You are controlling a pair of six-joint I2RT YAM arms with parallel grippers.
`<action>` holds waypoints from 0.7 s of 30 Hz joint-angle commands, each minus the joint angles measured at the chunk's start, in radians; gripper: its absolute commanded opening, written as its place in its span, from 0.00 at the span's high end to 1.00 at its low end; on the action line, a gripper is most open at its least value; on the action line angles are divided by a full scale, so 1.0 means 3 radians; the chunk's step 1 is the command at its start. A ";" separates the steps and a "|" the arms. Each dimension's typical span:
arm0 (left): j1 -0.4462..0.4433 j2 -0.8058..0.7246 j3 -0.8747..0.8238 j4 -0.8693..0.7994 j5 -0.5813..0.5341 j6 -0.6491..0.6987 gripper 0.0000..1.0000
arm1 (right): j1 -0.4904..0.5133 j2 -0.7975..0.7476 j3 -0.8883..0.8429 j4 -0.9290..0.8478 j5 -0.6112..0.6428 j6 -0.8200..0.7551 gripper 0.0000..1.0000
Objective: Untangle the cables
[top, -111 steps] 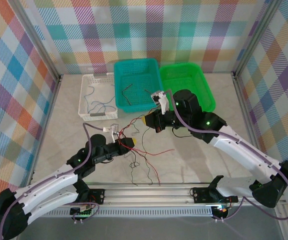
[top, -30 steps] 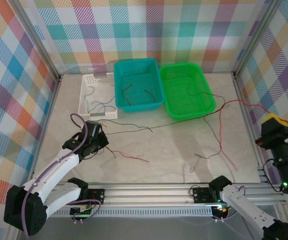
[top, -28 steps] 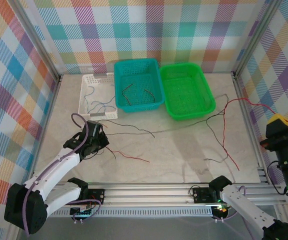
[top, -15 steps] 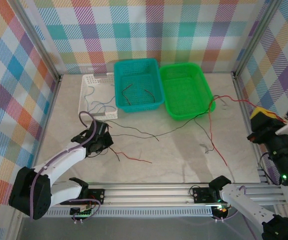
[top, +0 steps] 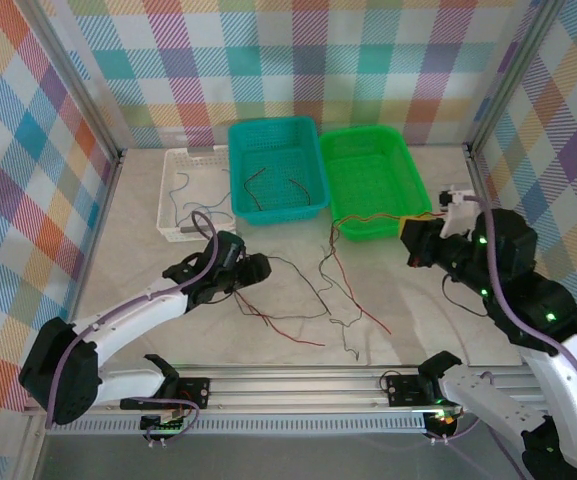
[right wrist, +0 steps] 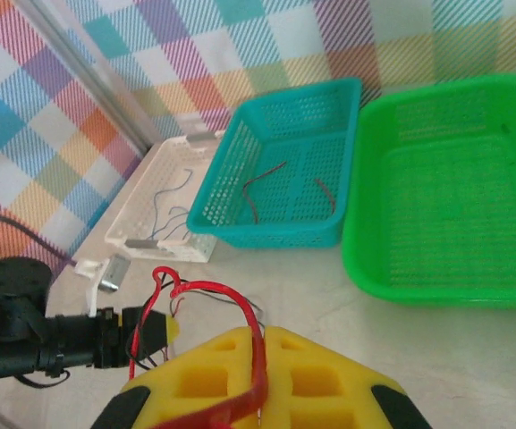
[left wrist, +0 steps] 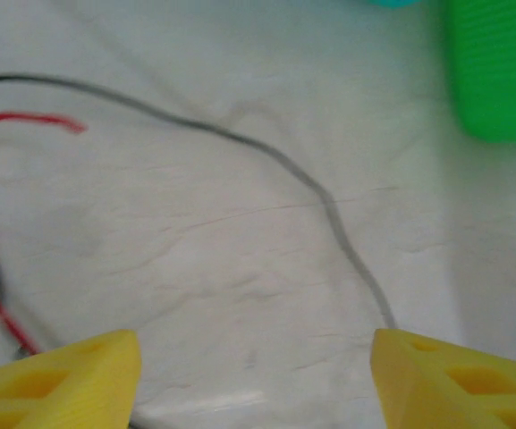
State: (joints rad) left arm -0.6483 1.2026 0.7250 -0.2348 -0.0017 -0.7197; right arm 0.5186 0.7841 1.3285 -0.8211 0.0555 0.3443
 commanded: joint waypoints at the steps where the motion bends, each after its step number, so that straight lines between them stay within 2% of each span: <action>1: -0.0043 -0.0173 0.0079 0.0341 0.0217 0.0088 0.28 | 0.0016 -0.0002 -0.0125 0.0497 -0.0298 0.0069 1.00; 8: -0.0200 -0.0250 0.0208 0.0727 0.0551 0.0021 0.26 | 0.0015 0.0217 -0.0336 0.0771 -0.0546 0.0115 1.00; 15: -0.0624 -0.0415 0.0377 0.0762 0.0491 0.0078 0.26 | 0.0016 0.0275 -0.0481 0.0978 -0.0719 0.0219 1.00; 21: -0.0779 -0.0544 0.0057 0.1082 0.0507 -0.0023 0.27 | 0.0016 0.0278 -0.0486 0.1009 -0.0763 0.0246 1.00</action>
State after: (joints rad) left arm -0.8673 1.0695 0.7906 0.0177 0.1421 -0.7155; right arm 0.5182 0.8780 1.1835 -0.5682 -0.1413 0.4019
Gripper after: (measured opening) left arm 0.734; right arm 0.067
